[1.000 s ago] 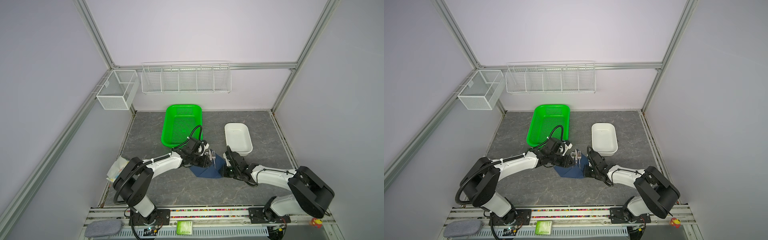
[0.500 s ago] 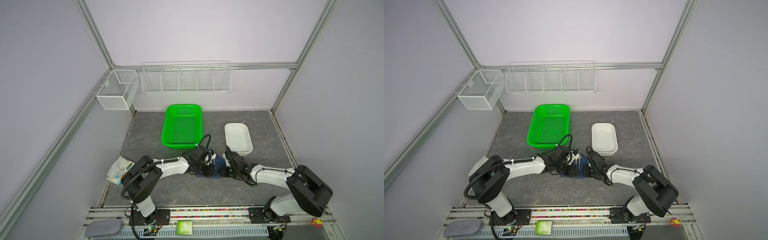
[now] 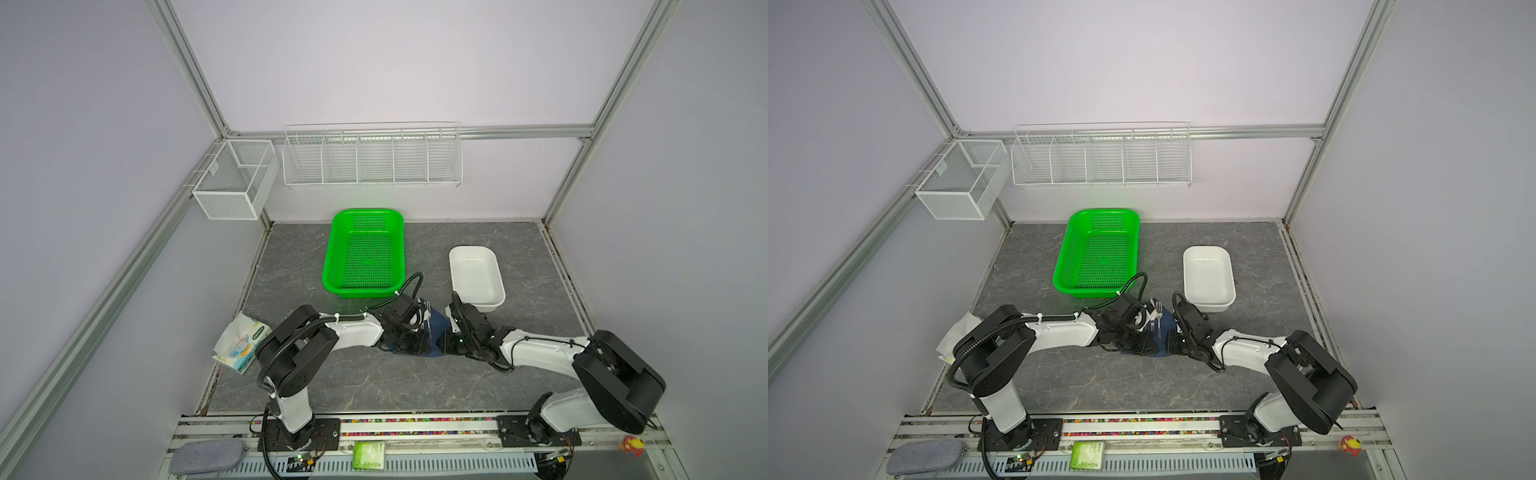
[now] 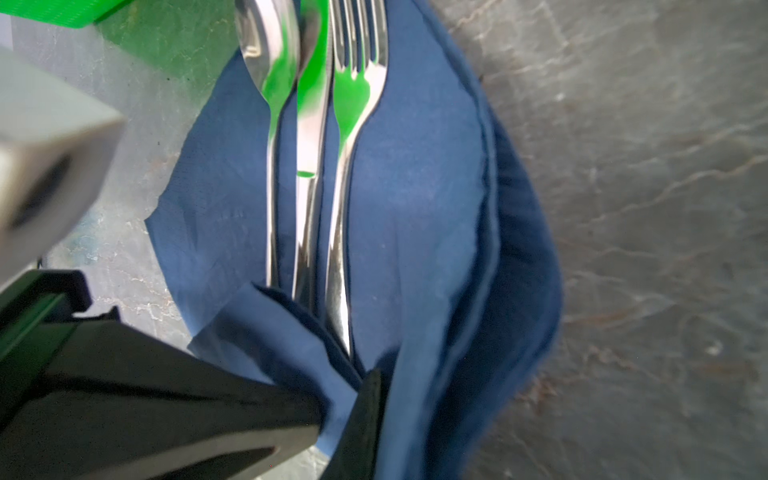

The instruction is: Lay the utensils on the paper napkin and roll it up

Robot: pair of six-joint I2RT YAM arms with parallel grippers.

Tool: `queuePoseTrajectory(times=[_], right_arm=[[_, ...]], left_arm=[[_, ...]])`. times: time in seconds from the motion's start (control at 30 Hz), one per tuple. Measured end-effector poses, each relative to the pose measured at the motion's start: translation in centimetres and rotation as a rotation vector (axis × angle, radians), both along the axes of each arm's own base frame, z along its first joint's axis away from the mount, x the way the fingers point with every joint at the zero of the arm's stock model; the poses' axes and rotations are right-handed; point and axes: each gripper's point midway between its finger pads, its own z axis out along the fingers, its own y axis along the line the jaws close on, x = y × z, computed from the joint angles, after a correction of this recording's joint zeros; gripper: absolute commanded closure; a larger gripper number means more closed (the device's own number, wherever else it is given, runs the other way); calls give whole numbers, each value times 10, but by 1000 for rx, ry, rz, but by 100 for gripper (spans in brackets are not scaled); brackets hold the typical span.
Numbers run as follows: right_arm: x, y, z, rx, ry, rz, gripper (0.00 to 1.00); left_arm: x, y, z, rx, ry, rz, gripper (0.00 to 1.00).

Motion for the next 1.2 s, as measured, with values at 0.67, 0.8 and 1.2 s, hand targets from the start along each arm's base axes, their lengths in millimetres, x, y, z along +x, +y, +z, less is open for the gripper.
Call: queuePoseTrajectory(times=[0.67, 0.8, 1.2], right_arm=[[5, 6, 26, 68, -50, -6, 86], [4, 10, 27, 81, -47, -3, 87], [11, 27, 37, 125, -45, -9, 93]], left_arm=[[7, 0, -1, 6, -33, 21, 100], [8, 0, -2, -3, -32, 31, 100], [11, 5, -2, -24, -30, 72, 100]])
